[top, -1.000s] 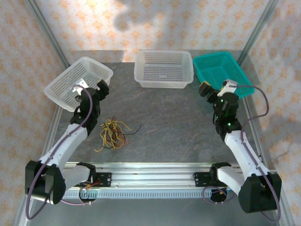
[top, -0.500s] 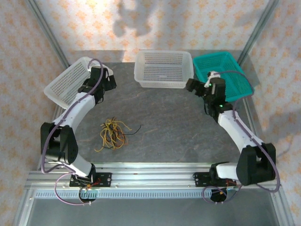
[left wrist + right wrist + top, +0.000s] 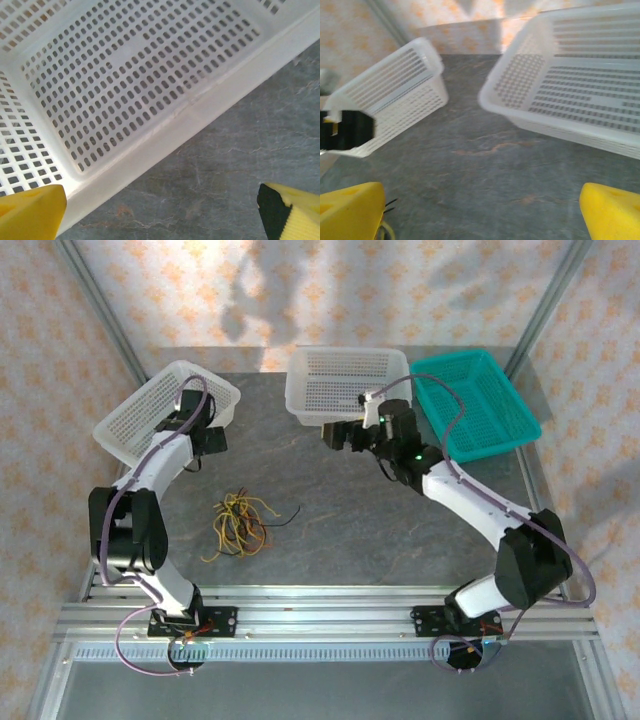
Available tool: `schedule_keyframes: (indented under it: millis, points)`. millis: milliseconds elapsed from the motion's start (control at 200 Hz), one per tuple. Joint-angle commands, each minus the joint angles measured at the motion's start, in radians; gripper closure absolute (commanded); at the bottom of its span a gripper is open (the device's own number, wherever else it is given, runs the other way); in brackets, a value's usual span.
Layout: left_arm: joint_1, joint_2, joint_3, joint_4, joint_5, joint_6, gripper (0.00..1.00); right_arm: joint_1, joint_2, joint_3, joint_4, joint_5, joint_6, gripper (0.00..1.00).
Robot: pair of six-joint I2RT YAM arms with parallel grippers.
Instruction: Untangle the cables
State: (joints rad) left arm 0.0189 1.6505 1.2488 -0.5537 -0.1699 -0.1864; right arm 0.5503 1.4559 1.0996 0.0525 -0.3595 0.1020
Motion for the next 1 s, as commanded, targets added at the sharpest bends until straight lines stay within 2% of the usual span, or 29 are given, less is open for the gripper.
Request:
schedule_keyframes:
  millis: [0, 175, 335, 571, 646, 991]
  points:
    - [0.036, 0.041, 0.046, -0.056, 0.031, 0.056, 0.00, 0.042, -0.009, 0.032, 0.012, -0.033, -0.032, 0.00]
    - [0.052, 0.135, 0.129, -0.112, 0.079, 0.133, 0.01, 0.062, -0.016, 0.026, 0.014, -0.041, -0.023, 0.00]
    - [0.066, 0.213, 0.202, -0.148, 0.015, 0.166, 0.10, 0.062, -0.017, 0.022, -0.005, -0.034, -0.028, 0.00]
    - [0.084, 0.277, 0.272, -0.164, -0.012, 0.183, 0.26, 0.062, -0.040, 0.006, -0.027, -0.019, -0.034, 0.04]
    - [0.085, 0.294, 0.290, -0.167, -0.008, 0.186, 0.34, 0.062, -0.048, 0.002, -0.032, -0.015, -0.036, 0.05]
    - [0.081, 0.299, 0.314, -0.177, 0.132, 0.186, 0.63, 0.062, -0.070, -0.024, -0.022, 0.028, -0.013, 0.07]
